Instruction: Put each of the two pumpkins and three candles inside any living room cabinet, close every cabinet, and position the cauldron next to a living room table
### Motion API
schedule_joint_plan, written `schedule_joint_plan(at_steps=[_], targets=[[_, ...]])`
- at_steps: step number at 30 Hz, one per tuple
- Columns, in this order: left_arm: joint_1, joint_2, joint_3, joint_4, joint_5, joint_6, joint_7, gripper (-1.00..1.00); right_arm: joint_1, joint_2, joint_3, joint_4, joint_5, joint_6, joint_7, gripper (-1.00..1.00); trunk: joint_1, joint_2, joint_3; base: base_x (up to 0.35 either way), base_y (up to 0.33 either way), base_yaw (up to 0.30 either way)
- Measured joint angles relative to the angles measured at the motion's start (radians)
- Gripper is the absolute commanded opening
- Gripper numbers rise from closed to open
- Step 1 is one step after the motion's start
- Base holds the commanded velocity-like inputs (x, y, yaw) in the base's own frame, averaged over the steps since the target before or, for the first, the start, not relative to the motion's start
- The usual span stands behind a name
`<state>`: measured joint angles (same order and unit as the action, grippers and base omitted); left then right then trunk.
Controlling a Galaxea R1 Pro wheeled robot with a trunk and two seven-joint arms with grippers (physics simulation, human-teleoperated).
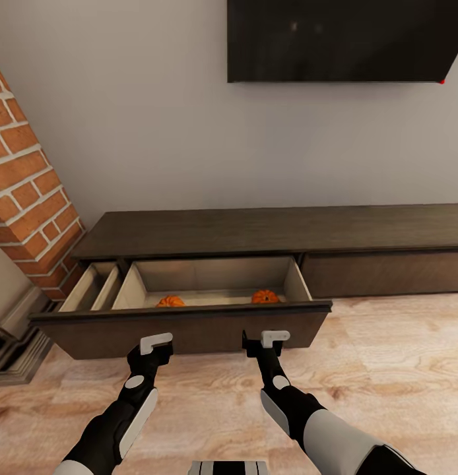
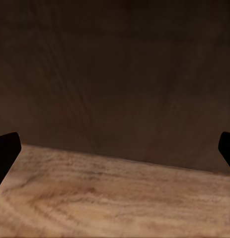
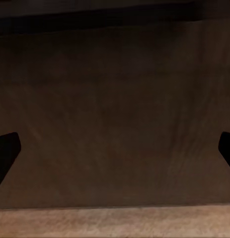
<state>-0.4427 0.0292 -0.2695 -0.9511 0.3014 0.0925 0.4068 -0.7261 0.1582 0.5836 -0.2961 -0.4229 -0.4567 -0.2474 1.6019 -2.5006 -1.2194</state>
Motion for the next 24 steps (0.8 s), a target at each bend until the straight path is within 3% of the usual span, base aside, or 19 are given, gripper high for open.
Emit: schedule_joint_plan(at_steps=[7,24], targets=[[0.0,0.0,0.0,0.0,0.0,0.0,0.0,1.0,0.0,0.0,0.0,0.0,0.0,0.0,0.0,1.0,0.0,0.0,0.0,0.058,0.0,0.0],[0.0,0.0,0.0,0.0,0.001,0.0,0.0,1.0,0.0,0.0,0.001,0.002,0.0,0.001,0.003,1.0,0.0,0.0,0.0,0.186,0.0,0.0]])
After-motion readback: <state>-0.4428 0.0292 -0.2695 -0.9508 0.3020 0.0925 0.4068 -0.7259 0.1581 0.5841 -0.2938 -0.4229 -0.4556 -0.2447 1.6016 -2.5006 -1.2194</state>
